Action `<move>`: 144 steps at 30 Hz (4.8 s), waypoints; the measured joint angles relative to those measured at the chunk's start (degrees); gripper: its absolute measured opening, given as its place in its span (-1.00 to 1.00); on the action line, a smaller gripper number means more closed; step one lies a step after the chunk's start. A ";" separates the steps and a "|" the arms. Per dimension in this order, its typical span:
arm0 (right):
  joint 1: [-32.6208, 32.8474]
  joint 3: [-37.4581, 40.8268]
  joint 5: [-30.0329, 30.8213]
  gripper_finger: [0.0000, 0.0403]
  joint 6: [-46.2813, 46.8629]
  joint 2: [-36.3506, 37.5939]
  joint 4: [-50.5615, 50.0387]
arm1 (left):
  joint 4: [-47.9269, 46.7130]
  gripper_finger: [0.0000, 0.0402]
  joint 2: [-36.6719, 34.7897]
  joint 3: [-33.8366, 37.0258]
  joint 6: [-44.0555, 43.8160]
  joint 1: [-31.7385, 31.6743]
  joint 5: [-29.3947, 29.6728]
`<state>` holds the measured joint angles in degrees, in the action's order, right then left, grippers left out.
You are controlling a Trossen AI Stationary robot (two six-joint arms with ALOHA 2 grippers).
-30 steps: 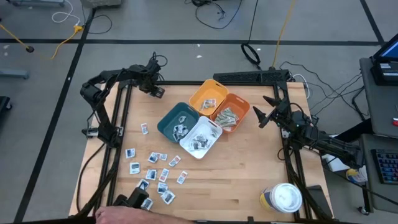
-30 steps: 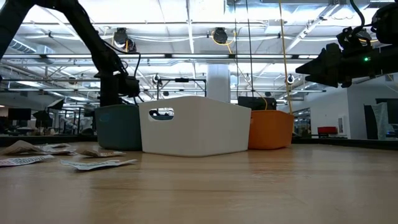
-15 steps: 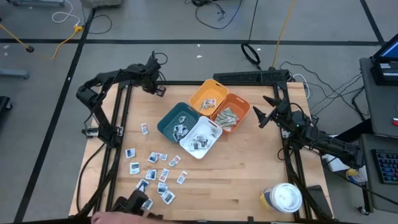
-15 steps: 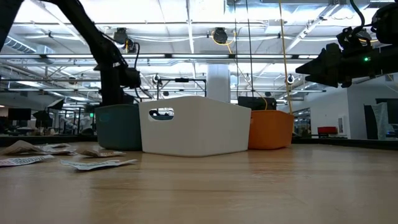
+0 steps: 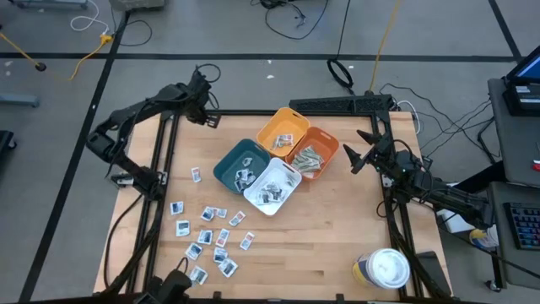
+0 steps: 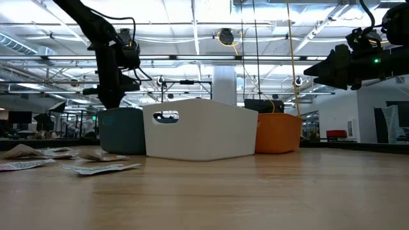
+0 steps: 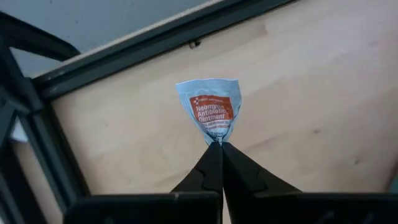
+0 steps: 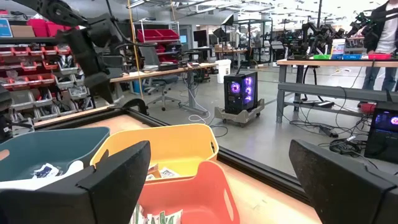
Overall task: Pick & Place First Aid Supplies
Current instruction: Put the orange ointment pack into the yellow bin
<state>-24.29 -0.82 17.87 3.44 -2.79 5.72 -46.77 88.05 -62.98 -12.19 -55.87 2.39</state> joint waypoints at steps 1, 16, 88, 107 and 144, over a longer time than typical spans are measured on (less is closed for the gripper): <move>0.00 0.02 0.00 0.87 0.00 0.00 0.00 | -0.69 -1.00 -0.50 0.00 0.00 0.47 0.24; 0.00 0.01 0.01 0.87 -0.02 0.00 0.00 | -7.08 -1.00 -0.95 -8.54 -0.60 20.33 -0.85; 0.01 0.01 0.00 0.87 -0.02 -0.01 0.00 | -30.92 0.52 34.47 -55.80 -20.50 24.67 -1.68; 0.00 0.02 0.01 0.87 -0.02 0.00 0.00 | -17.20 0.57 -4.97 0.49 -38.92 24.65 0.07; 0.01 0.00 0.01 0.87 0.00 -0.01 0.00 | -2.76 0.59 -16.00 32.57 -50.75 34.47 3.98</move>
<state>-24.28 -0.82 17.88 3.44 -2.80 5.72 -49.53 72.05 -30.41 -62.94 -21.40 6.37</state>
